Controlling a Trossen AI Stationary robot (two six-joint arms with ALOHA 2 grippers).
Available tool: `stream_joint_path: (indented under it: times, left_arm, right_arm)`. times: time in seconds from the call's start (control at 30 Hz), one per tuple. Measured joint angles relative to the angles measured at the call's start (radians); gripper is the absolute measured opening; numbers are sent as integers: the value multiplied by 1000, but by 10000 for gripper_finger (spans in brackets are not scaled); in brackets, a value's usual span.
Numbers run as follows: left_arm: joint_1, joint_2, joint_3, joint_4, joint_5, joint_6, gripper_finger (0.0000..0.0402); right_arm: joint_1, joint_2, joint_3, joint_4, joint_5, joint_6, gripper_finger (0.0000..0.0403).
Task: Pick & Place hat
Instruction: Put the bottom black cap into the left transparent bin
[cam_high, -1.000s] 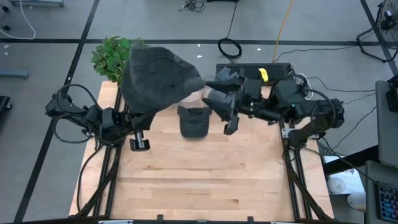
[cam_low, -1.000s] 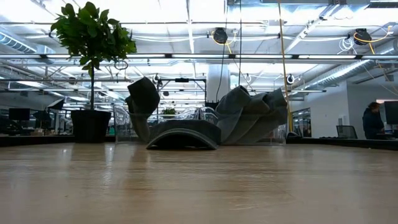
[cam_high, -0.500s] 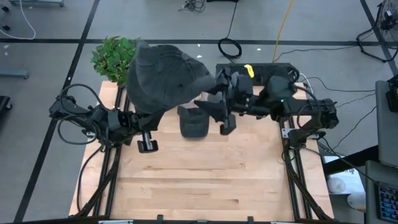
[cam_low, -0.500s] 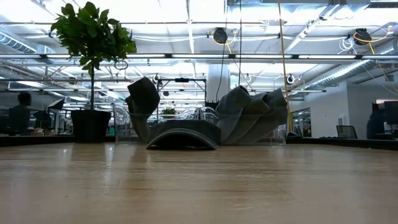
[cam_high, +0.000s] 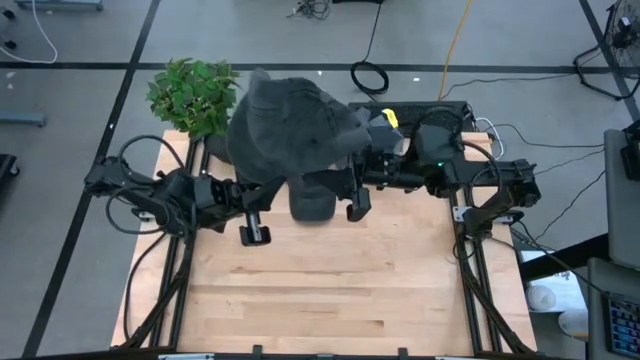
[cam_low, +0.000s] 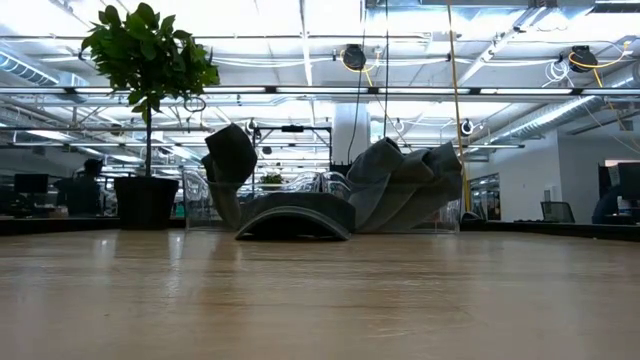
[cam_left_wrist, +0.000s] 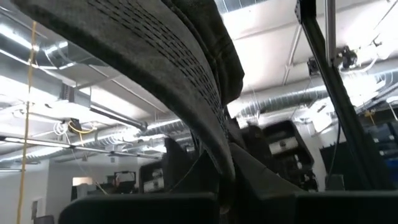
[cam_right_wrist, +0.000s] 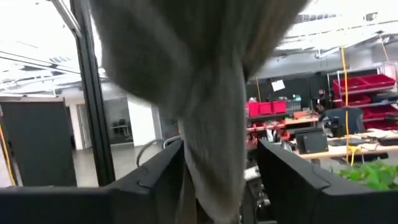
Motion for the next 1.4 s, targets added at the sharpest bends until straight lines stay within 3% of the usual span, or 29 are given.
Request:
stream_joint_path:
  times: [0.2,0.43,0.6,0.93,1.17,1.4]
  left_arm:
    - [19,-2,1,3,8,-27,8]
    - [34,-4,2,-19,9,-101,8]
    - [53,-4,2,-22,24,-179,24]
    - [33,-2,1,-61,13,-230,166]
    - [8,-15,0,-97,10,-295,239]
    - [4,-85,-1,-318,-14,-417,269]
  right_arm:
    - [0,-2,0,2,-65,4,137]
    - [-1,-1,-1,5,-76,-20,12]
    - [-1,-2,-1,4,-77,-14,4]
    - [14,-44,-1,-62,-104,-29,1]
    - [31,-86,-1,-215,-114,-27,1]
    - [40,-131,0,-352,-102,-20,0]
